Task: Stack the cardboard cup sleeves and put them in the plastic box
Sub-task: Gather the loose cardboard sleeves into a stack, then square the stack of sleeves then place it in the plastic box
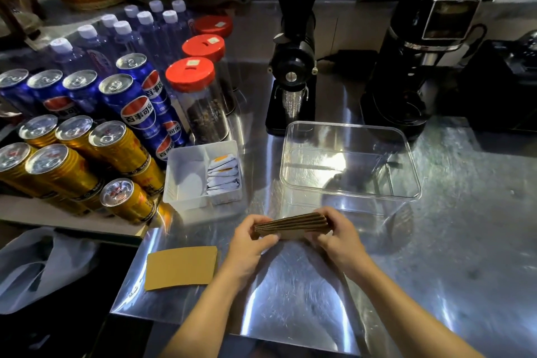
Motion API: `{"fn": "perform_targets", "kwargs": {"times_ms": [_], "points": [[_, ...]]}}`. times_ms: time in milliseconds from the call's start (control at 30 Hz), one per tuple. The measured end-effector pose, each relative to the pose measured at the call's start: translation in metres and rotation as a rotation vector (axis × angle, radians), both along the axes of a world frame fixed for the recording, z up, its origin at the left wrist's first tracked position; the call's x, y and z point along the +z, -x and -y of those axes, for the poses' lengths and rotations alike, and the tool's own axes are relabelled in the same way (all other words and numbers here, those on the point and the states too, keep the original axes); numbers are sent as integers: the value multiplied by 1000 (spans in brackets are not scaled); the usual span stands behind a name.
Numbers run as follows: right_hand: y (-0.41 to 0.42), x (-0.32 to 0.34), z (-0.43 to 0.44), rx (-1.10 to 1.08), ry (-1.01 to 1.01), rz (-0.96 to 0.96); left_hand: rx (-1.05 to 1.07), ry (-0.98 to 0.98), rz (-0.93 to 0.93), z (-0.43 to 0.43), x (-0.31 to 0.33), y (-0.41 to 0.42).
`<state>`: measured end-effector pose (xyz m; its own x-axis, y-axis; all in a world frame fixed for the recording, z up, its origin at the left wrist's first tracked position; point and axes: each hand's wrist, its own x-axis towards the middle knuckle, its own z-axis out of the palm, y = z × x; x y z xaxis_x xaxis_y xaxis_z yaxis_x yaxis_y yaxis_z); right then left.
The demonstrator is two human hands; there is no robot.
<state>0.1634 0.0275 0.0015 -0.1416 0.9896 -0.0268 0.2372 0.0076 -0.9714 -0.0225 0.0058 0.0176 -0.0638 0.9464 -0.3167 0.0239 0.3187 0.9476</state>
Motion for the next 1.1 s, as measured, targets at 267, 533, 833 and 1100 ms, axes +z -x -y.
{"fn": "perform_targets", "kwargs": {"times_ms": [267, 533, 833, 1100], "points": [[21, -6, 5, -264, 148, -330, 220, 49, 434, 1, -13, -25], [24, -16, 2, -407, 189, -330, 211, -79, 101, -6, -24, -37], [33, -12, 5, -481, 98, -337, 373, -36, 117, -11, -27, -41], [34, -13, 13, -412, 99, -358, 386, -32, 104, -13, -25, -40]]}}
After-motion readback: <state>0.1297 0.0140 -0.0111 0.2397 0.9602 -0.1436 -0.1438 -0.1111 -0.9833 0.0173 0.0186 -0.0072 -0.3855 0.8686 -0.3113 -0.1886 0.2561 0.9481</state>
